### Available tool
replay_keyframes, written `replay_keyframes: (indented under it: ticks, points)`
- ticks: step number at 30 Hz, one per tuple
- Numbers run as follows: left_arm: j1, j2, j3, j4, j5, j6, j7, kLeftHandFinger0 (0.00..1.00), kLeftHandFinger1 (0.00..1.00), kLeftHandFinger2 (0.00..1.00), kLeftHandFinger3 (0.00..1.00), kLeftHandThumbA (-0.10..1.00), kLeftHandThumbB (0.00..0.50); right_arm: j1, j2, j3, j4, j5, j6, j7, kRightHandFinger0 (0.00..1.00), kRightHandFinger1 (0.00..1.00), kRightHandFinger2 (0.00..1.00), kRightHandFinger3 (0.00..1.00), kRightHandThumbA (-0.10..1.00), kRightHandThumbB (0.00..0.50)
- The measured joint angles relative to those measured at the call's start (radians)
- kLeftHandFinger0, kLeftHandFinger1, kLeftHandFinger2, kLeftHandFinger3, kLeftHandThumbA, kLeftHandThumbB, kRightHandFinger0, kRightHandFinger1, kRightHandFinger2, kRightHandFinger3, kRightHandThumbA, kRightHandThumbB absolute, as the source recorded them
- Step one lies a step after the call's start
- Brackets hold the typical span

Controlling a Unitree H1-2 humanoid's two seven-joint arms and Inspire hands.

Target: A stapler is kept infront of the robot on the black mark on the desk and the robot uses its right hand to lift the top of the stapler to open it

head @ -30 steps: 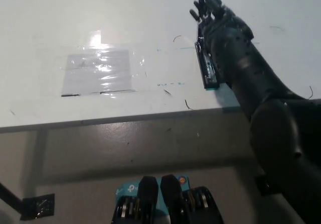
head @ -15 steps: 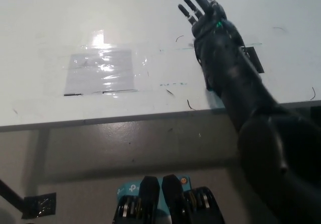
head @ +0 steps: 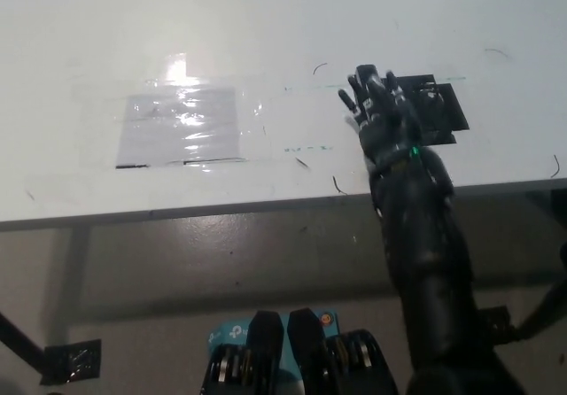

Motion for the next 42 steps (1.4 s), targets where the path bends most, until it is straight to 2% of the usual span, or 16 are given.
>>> replay_keyframes:
  ticks: [2, 5, 10, 13, 15, 17, 19, 23, 27, 30, 31, 34, 36, 37, 38, 42]
  points:
    - [0.001, 0.0, 0.0, 0.0, 0.0, 0.0, 0.0, 0.61, 0.63, 0.75, 0.89, 0.27, 0.128, 0.057, -0.004, 0.03, -0.089, 0.014, 0.022, -0.003, 0.57, 0.63, 0.78, 0.96, 0.43, 0.0]
    - [0.001, 0.0, 0.0, 0.0, 0.0, 0.0, 0.0, 0.61, 0.63, 0.76, 0.9, 0.31, 0.139, 0.142, -0.016, 0.071, -0.205, 0.037, 0.054, -0.01, 0.56, 0.6, 0.75, 0.94, 0.46, 0.0]
    - [0.0, 0.0, 0.001, 0.0, 0.0, 0.001, 0.0, 0.63, 0.65, 0.81, 0.93, 0.29, 0.101, 0.28, -0.086, 0.129, -0.39, 0.077, 0.103, -0.025, 0.53, 0.58, 0.72, 0.94, 0.49, 0.0]
    - [0.0, 0.0, 0.0, 0.0, 0.0, 0.001, 0.0, 0.6, 0.62, 0.76, 0.9, 0.29, 0.133, 0.342, -0.138, 0.153, -0.494, 0.103, 0.129, -0.034, 0.52, 0.55, 0.68, 0.9, 0.42, 0.0]
    - [0.0, 0.0, 0.001, 0.0, 0.0, 0.001, 0.0, 0.6, 0.62, 0.76, 0.9, 0.29, 0.135, 0.386, -0.183, 0.172, -0.576, 0.123, 0.149, -0.046, 0.52, 0.55, 0.68, 0.91, 0.4, 0.0]
    - [0.0, 0.0, 0.001, 0.0, 0.0, 0.001, 0.0, 0.6, 0.62, 0.75, 0.89, 0.29, 0.13, 0.422, -0.218, 0.185, -0.648, 0.143, 0.166, -0.055, 0.51, 0.53, 0.68, 0.91, 0.39, 0.0]
    - [0.0, 0.0, 0.001, -0.001, 0.0, 0.001, 0.0, 0.62, 0.62, 0.77, 0.91, 0.27, 0.127, 0.456, -0.246, 0.196, -0.717, 0.161, 0.185, -0.063, 0.47, 0.47, 0.61, 0.89, 0.36, 0.0]
    - [0.0, 0.004, 0.004, -0.01, -0.001, 0.008, 0.0, 0.63, 0.64, 0.79, 0.93, 0.27, 0.107, 0.513, -0.306, 0.218, -0.857, 0.175, 0.233, -0.066, 0.41, 0.43, 0.53, 0.83, 0.32, 0.0]
    - [-0.003, 0.006, 0.008, -0.009, -0.005, 0.013, 0.0, 0.63, 0.64, 0.79, 0.92, 0.29, 0.107, 0.552, -0.346, 0.24, -0.844, 0.096, 0.228, -0.043, 0.4, 0.42, 0.54, 0.83, 0.34, 0.0]
    - [-0.003, 0.006, 0.008, -0.008, -0.005, 0.015, 0.0, 0.66, 0.65, 0.79, 0.94, 0.29, 0.087, 0.572, -0.362, 0.255, -0.748, 0.034, 0.207, -0.029, 0.32, 0.32, 0.43, 0.74, 0.27, 0.0]
    - [-0.003, 0.006, 0.008, -0.007, -0.005, 0.015, 0.0, 0.65, 0.64, 0.78, 0.94, 0.29, 0.1, 0.576, -0.364, 0.259, -0.715, 0.011, 0.195, -0.028, 0.28, 0.3, 0.42, 0.71, 0.29, 0.017]
    - [-0.003, 0.004, 0.008, -0.004, -0.005, 0.016, 0.0, 0.64, 0.64, 0.77, 0.93, 0.28, 0.091, 0.582, -0.372, 0.275, -0.621, -0.041, 0.165, -0.029, 0.28, 0.32, 0.43, 0.68, 0.29, 0.047]
    - [-0.003, 0.004, 0.008, -0.004, -0.005, 0.018, 0.0, 0.64, 0.64, 0.78, 0.94, 0.29, 0.101, 0.583, -0.377, 0.286, -0.531, -0.089, 0.131, -0.03, 0.31, 0.35, 0.46, 0.68, 0.3, 0.061]
    - [-0.002, 0.004, 0.008, -0.003, -0.005, 0.018, 0.0, 0.65, 0.64, 0.77, 0.94, 0.29, 0.104, 0.583, -0.379, 0.29, -0.488, -0.111, 0.112, -0.031, 0.32, 0.35, 0.46, 0.68, 0.3, 0.04]
    - [-0.003, 0.004, 0.008, -0.003, -0.005, 0.018, 0.0, 0.67, 0.64, 0.77, 0.93, 0.29, 0.094, 0.583, -0.38, 0.293, -0.458, -0.126, 0.101, -0.033, 0.27, 0.32, 0.43, 0.67, 0.28, 0.033]
    - [-0.002, 0.004, 0.008, 0.001, -0.005, 0.018, 0.0, 0.65, 0.64, 0.77, 0.95, 0.3, 0.109, 0.588, -0.381, 0.3, -0.334, -0.192, 0.04, -0.043, 0.29, 0.33, 0.43, 0.65, 0.27, 0.037]
